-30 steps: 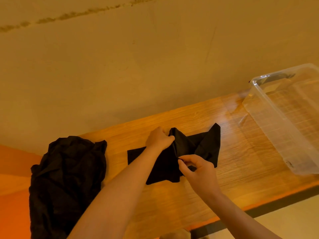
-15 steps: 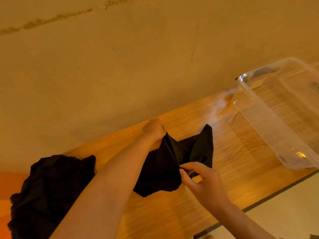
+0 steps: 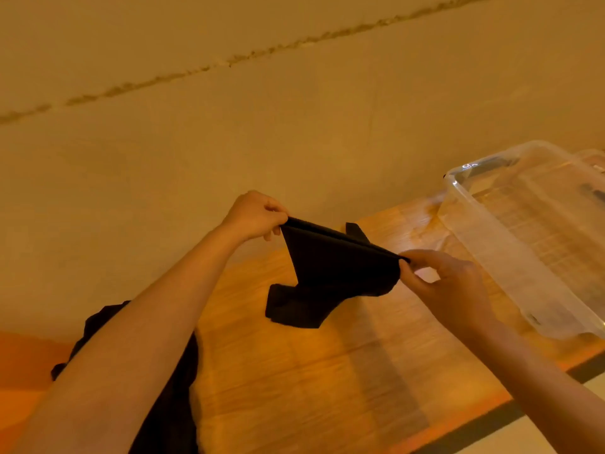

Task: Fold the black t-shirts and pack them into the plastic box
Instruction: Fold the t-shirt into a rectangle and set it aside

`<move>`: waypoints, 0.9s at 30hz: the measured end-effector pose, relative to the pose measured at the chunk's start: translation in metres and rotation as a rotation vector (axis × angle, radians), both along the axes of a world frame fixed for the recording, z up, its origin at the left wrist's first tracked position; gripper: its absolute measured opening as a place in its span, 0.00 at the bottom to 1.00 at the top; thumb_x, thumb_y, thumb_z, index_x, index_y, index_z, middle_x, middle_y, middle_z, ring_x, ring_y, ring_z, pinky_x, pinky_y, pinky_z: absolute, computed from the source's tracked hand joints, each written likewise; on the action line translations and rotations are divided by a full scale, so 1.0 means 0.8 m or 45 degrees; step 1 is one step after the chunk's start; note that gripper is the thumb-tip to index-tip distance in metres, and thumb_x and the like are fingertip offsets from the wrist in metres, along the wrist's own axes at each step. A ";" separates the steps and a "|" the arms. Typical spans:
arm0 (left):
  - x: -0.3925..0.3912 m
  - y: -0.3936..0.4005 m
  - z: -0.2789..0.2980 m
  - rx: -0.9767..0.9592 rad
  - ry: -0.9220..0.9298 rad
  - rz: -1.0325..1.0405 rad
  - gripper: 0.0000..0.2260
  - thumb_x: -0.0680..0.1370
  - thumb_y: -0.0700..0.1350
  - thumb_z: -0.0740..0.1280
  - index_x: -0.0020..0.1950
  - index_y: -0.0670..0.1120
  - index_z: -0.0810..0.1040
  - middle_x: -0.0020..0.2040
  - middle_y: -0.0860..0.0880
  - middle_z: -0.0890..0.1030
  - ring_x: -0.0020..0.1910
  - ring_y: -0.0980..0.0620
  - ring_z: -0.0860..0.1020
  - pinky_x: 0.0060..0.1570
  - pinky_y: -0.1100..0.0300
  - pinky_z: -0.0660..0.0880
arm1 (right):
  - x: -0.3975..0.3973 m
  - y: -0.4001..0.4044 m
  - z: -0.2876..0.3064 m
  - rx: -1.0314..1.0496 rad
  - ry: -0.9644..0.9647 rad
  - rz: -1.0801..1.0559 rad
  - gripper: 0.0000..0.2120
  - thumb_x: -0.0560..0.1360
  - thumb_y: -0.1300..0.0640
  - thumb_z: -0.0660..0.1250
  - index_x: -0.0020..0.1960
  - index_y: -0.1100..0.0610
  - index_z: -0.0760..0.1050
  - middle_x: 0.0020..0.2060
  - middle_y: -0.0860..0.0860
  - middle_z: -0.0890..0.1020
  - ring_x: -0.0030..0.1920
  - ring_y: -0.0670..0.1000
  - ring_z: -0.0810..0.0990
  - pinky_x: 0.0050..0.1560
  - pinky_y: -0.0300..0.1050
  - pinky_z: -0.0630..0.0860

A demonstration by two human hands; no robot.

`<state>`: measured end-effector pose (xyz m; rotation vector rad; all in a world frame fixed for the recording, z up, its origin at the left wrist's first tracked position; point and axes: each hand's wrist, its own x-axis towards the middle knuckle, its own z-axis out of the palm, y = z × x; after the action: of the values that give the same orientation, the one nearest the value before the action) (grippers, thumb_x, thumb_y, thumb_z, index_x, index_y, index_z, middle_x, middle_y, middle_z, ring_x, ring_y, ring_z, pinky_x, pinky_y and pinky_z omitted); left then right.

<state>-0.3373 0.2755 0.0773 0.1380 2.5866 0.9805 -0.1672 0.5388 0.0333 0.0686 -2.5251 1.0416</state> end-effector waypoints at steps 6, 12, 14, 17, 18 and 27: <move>0.035 -0.025 0.082 0.305 0.093 0.267 0.06 0.76 0.38 0.66 0.47 0.43 0.82 0.36 0.46 0.85 0.35 0.52 0.84 0.27 0.66 0.67 | -0.042 0.010 0.064 0.101 0.188 -0.007 0.07 0.72 0.65 0.72 0.49 0.60 0.83 0.38 0.46 0.82 0.42 0.31 0.77 0.44 0.21 0.69; 0.069 -0.048 0.144 0.476 0.224 0.367 0.03 0.76 0.38 0.68 0.46 0.42 0.82 0.39 0.46 0.85 0.40 0.53 0.85 0.34 0.63 0.71 | -0.066 0.003 0.129 -0.006 0.133 0.077 0.05 0.74 0.61 0.70 0.49 0.55 0.82 0.38 0.41 0.80 0.41 0.28 0.76 0.47 0.21 0.69; 0.079 -0.056 0.159 0.510 0.246 0.348 0.03 0.75 0.39 0.71 0.47 0.42 0.82 0.41 0.45 0.86 0.41 0.53 0.85 0.36 0.62 0.73 | -0.074 0.002 0.145 -0.014 0.098 0.105 0.05 0.75 0.60 0.70 0.48 0.51 0.80 0.38 0.37 0.79 0.41 0.27 0.76 0.45 0.20 0.68; 0.091 -0.068 0.173 0.444 0.246 0.298 0.10 0.70 0.42 0.76 0.50 0.43 0.82 0.41 0.48 0.86 0.42 0.55 0.84 0.40 0.60 0.74 | -0.087 0.001 0.163 0.023 0.040 0.136 0.05 0.75 0.59 0.70 0.48 0.50 0.80 0.37 0.38 0.78 0.38 0.26 0.75 0.41 0.19 0.66; 0.093 -0.072 0.174 0.426 0.255 0.298 0.10 0.70 0.41 0.76 0.49 0.43 0.82 0.40 0.48 0.86 0.41 0.55 0.84 0.39 0.60 0.74 | -0.090 0.001 0.169 0.025 0.012 0.152 0.04 0.75 0.59 0.70 0.48 0.52 0.80 0.37 0.39 0.79 0.38 0.26 0.76 0.40 0.19 0.67; 0.095 -0.089 0.172 0.329 0.335 0.381 0.07 0.72 0.42 0.75 0.46 0.42 0.82 0.35 0.47 0.85 0.36 0.51 0.84 0.31 0.63 0.69 | -0.121 -0.005 0.200 0.112 -0.214 0.338 0.05 0.77 0.58 0.67 0.51 0.53 0.81 0.41 0.45 0.83 0.44 0.37 0.79 0.38 0.20 0.69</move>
<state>-0.2612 0.2046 0.2151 -0.0606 2.7567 1.4955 -0.2641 0.5350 0.1933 0.3647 -2.7697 1.0730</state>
